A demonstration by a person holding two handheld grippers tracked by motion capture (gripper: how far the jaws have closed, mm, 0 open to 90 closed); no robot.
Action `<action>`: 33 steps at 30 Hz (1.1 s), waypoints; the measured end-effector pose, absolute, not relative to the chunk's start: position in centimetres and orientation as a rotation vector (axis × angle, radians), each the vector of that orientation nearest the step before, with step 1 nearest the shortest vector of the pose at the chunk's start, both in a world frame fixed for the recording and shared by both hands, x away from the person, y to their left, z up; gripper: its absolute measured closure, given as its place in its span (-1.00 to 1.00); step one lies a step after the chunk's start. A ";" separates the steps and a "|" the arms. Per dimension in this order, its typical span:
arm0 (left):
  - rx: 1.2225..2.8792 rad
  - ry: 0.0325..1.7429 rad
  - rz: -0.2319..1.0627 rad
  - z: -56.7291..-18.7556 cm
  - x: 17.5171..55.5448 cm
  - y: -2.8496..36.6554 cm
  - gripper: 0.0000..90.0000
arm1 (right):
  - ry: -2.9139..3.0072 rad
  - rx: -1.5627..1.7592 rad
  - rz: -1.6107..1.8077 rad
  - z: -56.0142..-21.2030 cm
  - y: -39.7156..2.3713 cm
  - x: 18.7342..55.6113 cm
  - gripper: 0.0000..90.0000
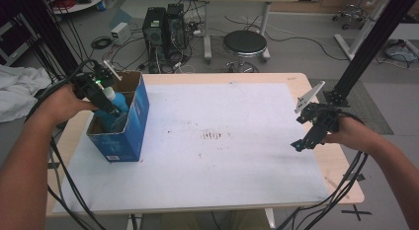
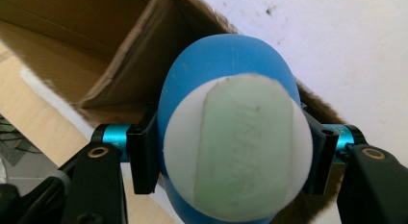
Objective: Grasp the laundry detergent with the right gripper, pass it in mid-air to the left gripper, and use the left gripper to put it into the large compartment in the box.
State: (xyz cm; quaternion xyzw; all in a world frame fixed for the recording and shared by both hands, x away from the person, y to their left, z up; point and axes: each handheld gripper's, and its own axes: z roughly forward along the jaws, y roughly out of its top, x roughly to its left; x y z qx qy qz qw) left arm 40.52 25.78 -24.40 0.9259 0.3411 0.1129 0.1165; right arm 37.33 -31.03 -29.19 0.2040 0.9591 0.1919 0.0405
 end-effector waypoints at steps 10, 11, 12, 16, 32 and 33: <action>2.726 1.019 0.301 -27.3 41.2 26.0 -0.15 | 2.943 0.635 0.594 -29.6 -30.9 37.4 -0.98; 2.737 1.015 0.298 -27.4 41.2 26.0 -0.15 | 2.943 0.633 0.591 -29.7 -30.9 37.4 -0.98; 2.737 1.014 0.295 -27.6 41.2 26.1 -0.15 | 2.946 0.633 0.592 -29.7 -30.9 37.4 -0.98; 2.722 1.023 0.291 -28.0 41.3 26.1 -0.15 | 2.947 0.637 0.591 -29.9 -31.0 37.4 -0.98; 2.692 1.041 0.320 -27.4 41.1 26.5 -0.28 | 2.944 0.640 0.594 -29.8 -31.0 37.2 -0.98; 2.683 1.037 0.334 -27.0 40.9 26.6 -0.29 | 2.943 0.638 0.600 -29.8 -31.0 37.2 -0.98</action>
